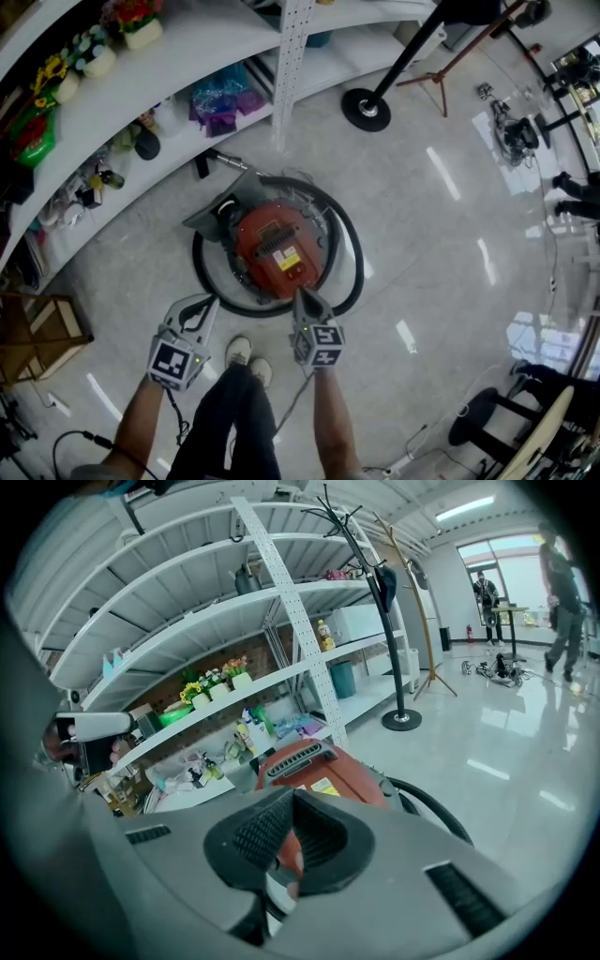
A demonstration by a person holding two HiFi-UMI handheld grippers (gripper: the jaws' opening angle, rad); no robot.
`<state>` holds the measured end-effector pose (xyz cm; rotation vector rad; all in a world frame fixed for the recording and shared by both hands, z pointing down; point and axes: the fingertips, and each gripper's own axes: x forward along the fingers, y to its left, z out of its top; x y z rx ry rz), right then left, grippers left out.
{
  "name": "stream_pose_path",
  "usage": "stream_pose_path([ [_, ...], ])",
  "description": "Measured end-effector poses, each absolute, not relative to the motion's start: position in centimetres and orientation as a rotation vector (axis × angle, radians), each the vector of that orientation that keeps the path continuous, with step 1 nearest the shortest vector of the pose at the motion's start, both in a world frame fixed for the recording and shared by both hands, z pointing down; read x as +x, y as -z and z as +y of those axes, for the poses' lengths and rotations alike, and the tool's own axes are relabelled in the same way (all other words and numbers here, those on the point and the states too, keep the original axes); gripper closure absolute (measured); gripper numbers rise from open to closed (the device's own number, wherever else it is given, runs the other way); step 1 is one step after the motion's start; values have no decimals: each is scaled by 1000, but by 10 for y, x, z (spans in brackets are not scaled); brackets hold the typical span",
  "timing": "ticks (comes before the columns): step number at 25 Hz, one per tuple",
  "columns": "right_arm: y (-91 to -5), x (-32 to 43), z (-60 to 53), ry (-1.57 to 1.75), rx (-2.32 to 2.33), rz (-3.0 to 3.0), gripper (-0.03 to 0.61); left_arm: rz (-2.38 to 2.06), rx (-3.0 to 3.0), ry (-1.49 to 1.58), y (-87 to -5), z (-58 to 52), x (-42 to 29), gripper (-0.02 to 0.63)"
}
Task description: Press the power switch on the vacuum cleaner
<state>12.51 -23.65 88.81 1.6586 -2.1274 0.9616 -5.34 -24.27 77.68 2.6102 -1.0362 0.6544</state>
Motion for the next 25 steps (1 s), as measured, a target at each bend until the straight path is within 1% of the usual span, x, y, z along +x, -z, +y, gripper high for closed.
stream_pose_path([
  [25, -719, 115, -185, -820, 1730, -2234, 566, -1018, 2710, -579, -665, -210, -34, 607],
])
